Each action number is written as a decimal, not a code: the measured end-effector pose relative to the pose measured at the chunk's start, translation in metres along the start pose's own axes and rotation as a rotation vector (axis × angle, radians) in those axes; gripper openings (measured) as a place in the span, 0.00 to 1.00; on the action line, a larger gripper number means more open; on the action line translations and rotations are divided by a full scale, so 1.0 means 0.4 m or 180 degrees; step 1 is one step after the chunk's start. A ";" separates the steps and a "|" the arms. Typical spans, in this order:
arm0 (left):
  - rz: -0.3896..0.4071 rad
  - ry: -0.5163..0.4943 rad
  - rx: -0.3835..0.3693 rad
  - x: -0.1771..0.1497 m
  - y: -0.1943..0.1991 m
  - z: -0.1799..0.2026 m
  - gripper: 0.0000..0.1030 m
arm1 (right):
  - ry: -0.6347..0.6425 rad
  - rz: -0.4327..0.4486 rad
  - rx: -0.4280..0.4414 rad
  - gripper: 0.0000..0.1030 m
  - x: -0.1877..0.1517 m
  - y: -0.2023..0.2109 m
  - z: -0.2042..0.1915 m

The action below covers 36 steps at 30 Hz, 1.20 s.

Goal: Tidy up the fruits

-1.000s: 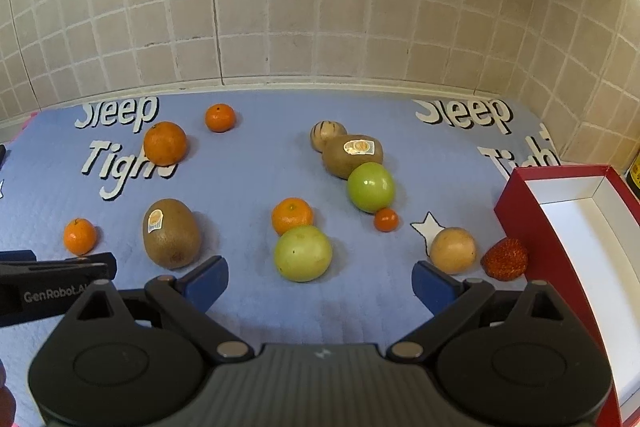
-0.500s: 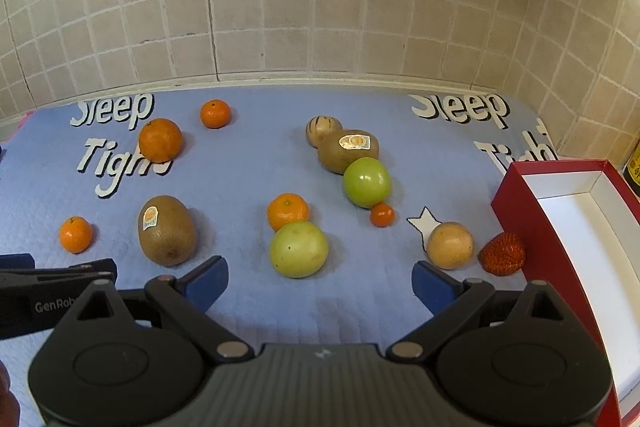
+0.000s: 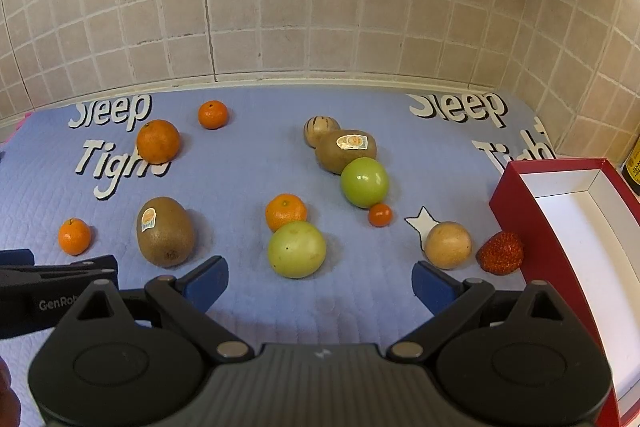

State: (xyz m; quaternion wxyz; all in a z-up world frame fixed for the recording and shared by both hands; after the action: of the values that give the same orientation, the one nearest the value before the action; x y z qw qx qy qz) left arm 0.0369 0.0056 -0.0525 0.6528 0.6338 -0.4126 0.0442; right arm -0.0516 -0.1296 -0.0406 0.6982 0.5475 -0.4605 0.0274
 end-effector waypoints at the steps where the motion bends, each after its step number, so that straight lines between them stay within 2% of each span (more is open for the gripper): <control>1: -0.0001 0.0000 -0.0002 0.000 0.000 0.000 0.99 | -0.0003 0.0000 0.0000 0.97 0.000 0.000 0.000; 16: -0.0009 -0.0025 -0.0004 0.005 -0.007 0.005 0.99 | 0.0011 0.0015 -0.0013 0.97 0.004 -0.002 -0.001; 23: -0.0003 -0.0141 0.0125 0.012 -0.010 0.015 1.00 | 0.0004 0.0039 -0.0014 0.97 0.014 -0.014 0.003; 25: 0.0037 -0.0085 0.0137 0.008 -0.016 0.005 1.00 | -0.0064 0.0161 0.0044 0.97 0.020 -0.037 0.008; 27: 0.0051 -0.0072 0.0218 0.004 -0.025 -0.007 1.00 | 0.0063 0.0218 -0.0042 0.97 0.005 -0.081 0.003; 29: 0.0034 -0.0066 0.0220 -0.001 -0.042 -0.016 1.00 | 0.0077 0.0183 -0.0071 0.97 -0.026 -0.122 0.006; 32: -0.0085 -0.0019 0.0162 -0.016 -0.075 -0.020 1.00 | -0.0123 0.0022 0.0155 0.97 -0.050 -0.190 0.025; 36: -0.0176 -0.0009 0.0146 -0.028 -0.096 -0.010 1.00 | -0.0161 0.0085 0.0121 1.00 -0.038 -0.264 0.050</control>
State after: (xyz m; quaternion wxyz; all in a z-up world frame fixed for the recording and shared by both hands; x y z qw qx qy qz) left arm 0.0538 0.0069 -0.0891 0.6385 0.6598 -0.3947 0.0347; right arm -0.0152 -0.1807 -0.1293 0.6753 0.5550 -0.4847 0.0317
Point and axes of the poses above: each gripper's, at about its wrist camera, not at the fingertips, and y roughly against the way its jaws point, z to its right, x to its top, the point moved 6 cm from there along -y, roughly the way its jaws point, and after that the axes turned 7 degrees about -y, right-handed, at the moved point
